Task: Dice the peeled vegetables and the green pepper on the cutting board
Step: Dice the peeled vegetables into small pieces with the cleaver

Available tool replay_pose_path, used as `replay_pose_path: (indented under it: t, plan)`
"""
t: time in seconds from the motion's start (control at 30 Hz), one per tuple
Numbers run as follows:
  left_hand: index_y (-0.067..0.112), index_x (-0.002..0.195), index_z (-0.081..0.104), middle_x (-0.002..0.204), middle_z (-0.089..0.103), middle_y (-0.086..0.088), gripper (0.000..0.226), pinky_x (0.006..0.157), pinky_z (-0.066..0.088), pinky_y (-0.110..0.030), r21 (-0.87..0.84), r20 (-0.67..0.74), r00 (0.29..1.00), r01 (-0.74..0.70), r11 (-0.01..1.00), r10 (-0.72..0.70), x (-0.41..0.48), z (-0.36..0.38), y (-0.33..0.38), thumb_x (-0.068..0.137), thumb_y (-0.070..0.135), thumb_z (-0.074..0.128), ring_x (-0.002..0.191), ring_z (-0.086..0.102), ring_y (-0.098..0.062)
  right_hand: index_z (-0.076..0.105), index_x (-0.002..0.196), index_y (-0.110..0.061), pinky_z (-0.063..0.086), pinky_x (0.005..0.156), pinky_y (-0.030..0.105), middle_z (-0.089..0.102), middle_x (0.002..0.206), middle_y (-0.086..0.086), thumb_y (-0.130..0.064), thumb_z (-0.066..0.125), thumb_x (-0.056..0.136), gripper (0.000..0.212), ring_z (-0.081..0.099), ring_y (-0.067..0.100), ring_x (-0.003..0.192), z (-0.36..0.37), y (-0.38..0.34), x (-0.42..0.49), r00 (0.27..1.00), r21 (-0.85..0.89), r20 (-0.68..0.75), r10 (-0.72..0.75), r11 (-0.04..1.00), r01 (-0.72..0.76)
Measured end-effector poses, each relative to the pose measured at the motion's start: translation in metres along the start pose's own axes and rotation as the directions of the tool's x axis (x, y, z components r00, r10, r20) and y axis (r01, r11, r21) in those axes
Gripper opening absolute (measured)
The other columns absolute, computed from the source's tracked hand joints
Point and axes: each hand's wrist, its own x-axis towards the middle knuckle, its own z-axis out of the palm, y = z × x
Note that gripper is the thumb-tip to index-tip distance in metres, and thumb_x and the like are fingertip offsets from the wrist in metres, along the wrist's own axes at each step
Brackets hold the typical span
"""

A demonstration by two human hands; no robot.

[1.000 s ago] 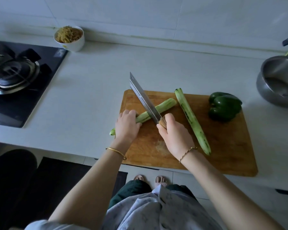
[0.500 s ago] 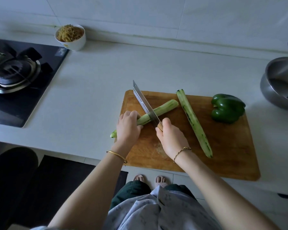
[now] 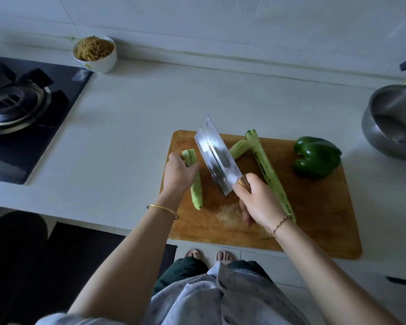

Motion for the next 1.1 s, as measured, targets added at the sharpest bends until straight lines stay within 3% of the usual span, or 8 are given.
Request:
replay_pose_path:
  t: [0.1,0.2,0.3,0.37,0.5,0.67,0.87,1.1]
  plan:
    - [0.003,0.118,0.044,0.114,0.055,-0.011,0.051,0.072,0.041,-0.029,0.017,-0.045,0.999,0.026,1.000,-0.026,0.002,0.007,0.002,0.084,0.032,0.070,0.096,0.056,-0.025,0.044,0.102,-0.022,0.046,0.037,0.025,0.055,0.063,0.008,-0.027,0.045,0.100,0.005,0.055,0.016,0.039,-0.001,-0.010,0.000,0.999,0.033,-0.015,-0.052,0.998,0.052]
    - [0.003,0.117,0.046,0.112,0.055,-0.011,0.047,0.073,0.043,-0.031,0.047,-0.055,0.998,0.033,0.998,-0.030,0.002,0.009,0.000,0.086,0.032,0.067,0.097,0.056,-0.027,0.041,0.120,-0.027,0.050,0.040,0.027,0.056,0.067,0.007,-0.025,0.044,0.100,0.019,0.063,0.025,0.047,0.001,-0.019,0.001,0.998,0.039,0.019,-0.053,0.998,0.052]
    - [0.004,0.113,0.047,0.092,0.051,-0.002,0.038,0.060,0.040,-0.026,0.054,-0.028,0.999,0.044,0.998,-0.042,-0.001,0.007,-0.004,0.090,0.031,0.062,0.075,0.054,-0.017,0.045,0.118,-0.018,0.055,0.044,0.034,0.055,0.071,0.007,-0.024,0.044,0.101,0.018,0.063,0.031,0.050,0.006,-0.024,0.003,0.998,0.023,0.027,-0.056,0.998,0.055]
    - [0.007,0.105,0.046,0.084,0.052,-0.002,0.031,0.049,0.039,-0.024,0.032,-0.013,0.999,0.050,0.998,-0.050,-0.001,0.006,-0.006,0.091,0.030,0.061,0.062,0.053,-0.013,0.045,0.113,-0.016,0.053,0.043,0.031,0.055,0.074,0.005,-0.024,0.044,0.101,0.015,0.063,0.029,0.049,0.008,-0.025,0.004,0.998,-0.008,0.019,-0.062,0.998,0.062]
    - [0.006,0.102,0.047,0.091,0.060,-0.009,0.027,0.045,0.042,-0.023,-0.035,0.000,0.997,0.076,0.997,-0.076,0.005,0.009,-0.004,0.092,0.028,0.060,0.065,0.063,-0.021,0.046,0.108,-0.012,0.055,0.049,0.038,0.057,0.080,0.006,-0.023,0.044,0.100,0.014,0.064,0.026,0.056,0.008,-0.025,0.007,0.994,-0.135,0.000,-0.114,0.984,0.113]
    - [0.005,0.103,0.050,0.092,0.065,-0.011,0.025,0.053,0.055,-0.030,-0.099,0.030,0.995,0.097,0.990,-0.095,0.011,0.012,0.001,0.093,0.026,0.059,0.063,0.068,-0.024,0.047,0.113,-0.009,0.056,0.062,0.046,0.058,0.080,0.005,-0.025,0.045,0.099,0.021,0.064,0.028,0.065,0.006,-0.025,0.008,0.989,-0.245,-0.026,-0.144,0.960,0.134]
    - [0.001,0.101,0.054,0.090,0.066,-0.015,0.024,0.064,0.060,-0.041,-0.177,0.051,0.991,0.133,0.975,-0.126,0.012,0.014,-0.005,0.092,0.023,0.059,0.061,0.069,-0.023,0.044,0.111,-0.010,0.053,0.056,0.040,0.055,0.075,0.003,-0.029,0.042,0.101,0.022,0.057,0.021,0.056,0.008,-0.028,0.002,0.991,-0.267,-0.001,-0.133,0.955,0.128]
    - [0.005,0.099,0.050,0.089,0.062,-0.012,0.021,0.066,0.060,-0.044,-0.217,0.027,0.991,0.131,0.967,-0.128,0.011,0.015,-0.004,0.093,0.022,0.060,0.069,0.068,-0.026,0.042,0.108,-0.009,0.044,0.049,0.036,0.047,0.068,-0.002,-0.028,0.041,0.101,0.021,0.046,0.016,0.050,0.011,-0.030,0.000,0.989,-0.329,0.018,-0.148,0.933,0.146]
